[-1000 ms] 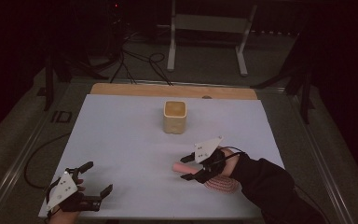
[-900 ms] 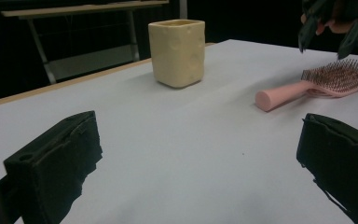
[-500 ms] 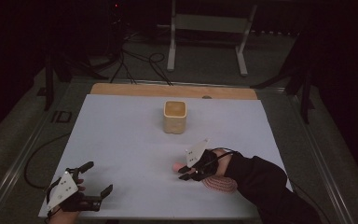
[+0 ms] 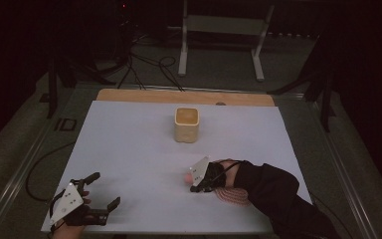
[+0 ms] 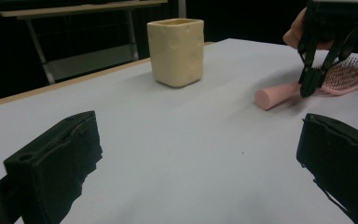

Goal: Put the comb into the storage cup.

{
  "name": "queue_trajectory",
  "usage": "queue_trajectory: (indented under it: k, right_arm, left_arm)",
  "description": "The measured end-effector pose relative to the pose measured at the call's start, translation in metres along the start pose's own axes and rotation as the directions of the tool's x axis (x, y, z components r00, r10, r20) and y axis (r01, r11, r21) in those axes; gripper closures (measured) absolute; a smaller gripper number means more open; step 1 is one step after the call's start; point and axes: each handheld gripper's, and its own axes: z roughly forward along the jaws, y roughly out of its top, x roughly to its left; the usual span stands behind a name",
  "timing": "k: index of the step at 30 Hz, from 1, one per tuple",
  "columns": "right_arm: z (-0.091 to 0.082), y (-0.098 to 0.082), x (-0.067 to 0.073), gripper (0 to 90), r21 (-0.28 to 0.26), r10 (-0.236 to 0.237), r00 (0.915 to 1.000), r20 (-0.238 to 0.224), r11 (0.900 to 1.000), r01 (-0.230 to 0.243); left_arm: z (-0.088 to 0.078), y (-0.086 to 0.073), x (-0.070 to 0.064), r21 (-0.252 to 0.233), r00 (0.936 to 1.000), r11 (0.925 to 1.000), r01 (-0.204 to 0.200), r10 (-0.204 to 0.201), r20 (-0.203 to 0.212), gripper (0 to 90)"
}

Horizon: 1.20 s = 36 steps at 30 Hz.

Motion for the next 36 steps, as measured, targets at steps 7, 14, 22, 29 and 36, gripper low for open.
queue_trajectory:
  k: [7,14,22,29,36]
  right_arm:
    - [0.009,-0.002,-0.007,90.0,0.036,0.022,0.9996,-0.017,0.999,-0.022]
    - [0.009,-0.007,-0.012,90.0,0.065,0.046,0.9989,0.003,0.997,-0.046]
    - [0.001,-0.024,-0.026,90.0,0.075,0.105,0.9937,0.039,0.991,-0.108]
    - [-0.009,-0.040,-0.038,90.0,0.073,0.171,0.9813,0.087,0.981,-0.178]
    - [-0.017,-0.060,-0.049,90.0,0.071,0.229,0.9652,0.126,0.968,-0.239]
  left_arm:
    - [0.000,0.000,0.001,-0.003,1.0000,1.0000,0.006,-0.006,0.002,0.0]
    - [-0.001,0.000,0.001,-0.004,1.0000,1.0000,0.008,-0.008,0.003,0.0]
    - [0.000,0.000,0.001,-0.007,1.0000,0.9999,0.008,-0.008,0.004,0.0]
    - [0.000,0.000,0.001,-0.007,1.0000,0.9999,0.008,-0.008,0.004,0.0]
    - [0.000,-0.001,0.001,-0.005,0.9999,0.9999,0.011,-0.011,0.003,0.0]
